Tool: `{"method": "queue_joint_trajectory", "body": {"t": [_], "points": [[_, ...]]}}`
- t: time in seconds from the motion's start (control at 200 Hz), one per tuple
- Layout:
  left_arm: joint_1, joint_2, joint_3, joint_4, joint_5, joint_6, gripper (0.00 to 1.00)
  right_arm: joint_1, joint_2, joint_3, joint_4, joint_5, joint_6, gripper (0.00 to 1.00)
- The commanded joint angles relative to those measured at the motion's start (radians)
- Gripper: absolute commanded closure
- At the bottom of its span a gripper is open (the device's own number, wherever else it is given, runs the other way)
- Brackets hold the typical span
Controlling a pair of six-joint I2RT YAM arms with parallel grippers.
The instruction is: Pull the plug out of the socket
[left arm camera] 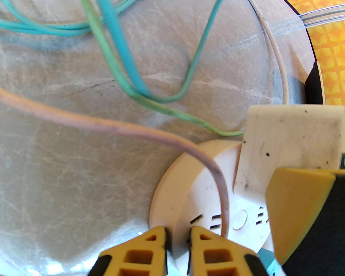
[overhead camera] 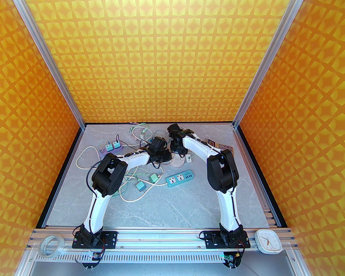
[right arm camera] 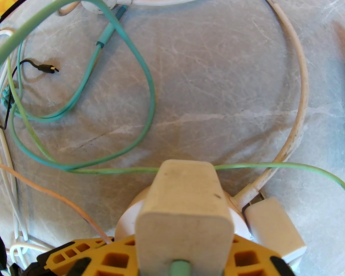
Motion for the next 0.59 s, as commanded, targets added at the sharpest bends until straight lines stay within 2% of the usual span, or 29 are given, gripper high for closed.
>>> {"method": "queue_joint_trajectory", "body": {"t": [0.0, 0.165, 0.35, 0.45, 0.59], "points": [[-0.079, 0.189, -0.078, -0.199, 0.013, 0.027, 0.86, 0.111, -0.042, 0.084, 0.013, -0.305, 0.023, 0.9], [-0.08, 0.19, -0.081, -0.202, 0.013, 0.031, 0.87, 0.036, 0.065, 0.233, -0.066, -0.39, -0.013, 0.9], [-0.08, 0.193, -0.076, -0.207, 0.012, 0.037, 0.87, -0.003, 0.184, 0.458, -0.214, -0.391, -0.06, 0.91], [-0.081, 0.195, -0.076, -0.207, 0.012, 0.036, 0.87, 0.003, 0.158, 0.439, -0.195, -0.382, -0.047, 0.91], [-0.081, 0.198, -0.071, -0.208, 0.013, 0.037, 0.87, 0.046, 0.043, 0.265, -0.121, -0.313, -0.024, 0.91]]}}
